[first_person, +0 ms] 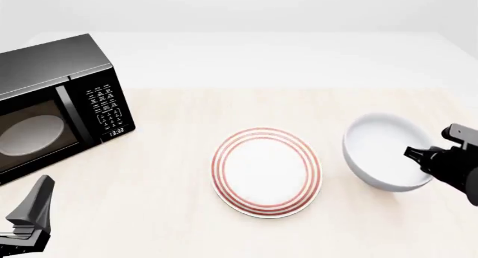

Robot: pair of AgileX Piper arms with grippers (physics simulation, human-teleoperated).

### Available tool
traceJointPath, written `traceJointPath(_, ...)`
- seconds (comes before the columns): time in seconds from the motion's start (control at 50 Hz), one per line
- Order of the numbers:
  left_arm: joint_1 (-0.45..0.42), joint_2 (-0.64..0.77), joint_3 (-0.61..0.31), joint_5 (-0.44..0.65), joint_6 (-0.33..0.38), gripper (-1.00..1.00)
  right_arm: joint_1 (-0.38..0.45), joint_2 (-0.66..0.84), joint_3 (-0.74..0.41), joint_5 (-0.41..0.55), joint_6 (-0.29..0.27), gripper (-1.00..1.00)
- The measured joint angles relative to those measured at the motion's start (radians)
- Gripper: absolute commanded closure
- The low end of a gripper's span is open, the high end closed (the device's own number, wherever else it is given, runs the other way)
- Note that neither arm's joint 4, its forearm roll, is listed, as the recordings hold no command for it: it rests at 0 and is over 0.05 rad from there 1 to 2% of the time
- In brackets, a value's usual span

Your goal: Put the white bowl to the right of the plate.

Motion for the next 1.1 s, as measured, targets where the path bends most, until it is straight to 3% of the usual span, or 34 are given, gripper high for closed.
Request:
traceJointPath(0.44, 0.000, 0.000, 0.000, 0.000, 0.000, -1.00, -0.038, 0.074, -0.024, -0.024, -0.002, 1.00)
traceJointPath(1.1, 0.000, 0.000, 0.000, 0.000, 0.000, -1.00, -0.024, 0.194, -0.070, -0.067, -0.008, 1.00)
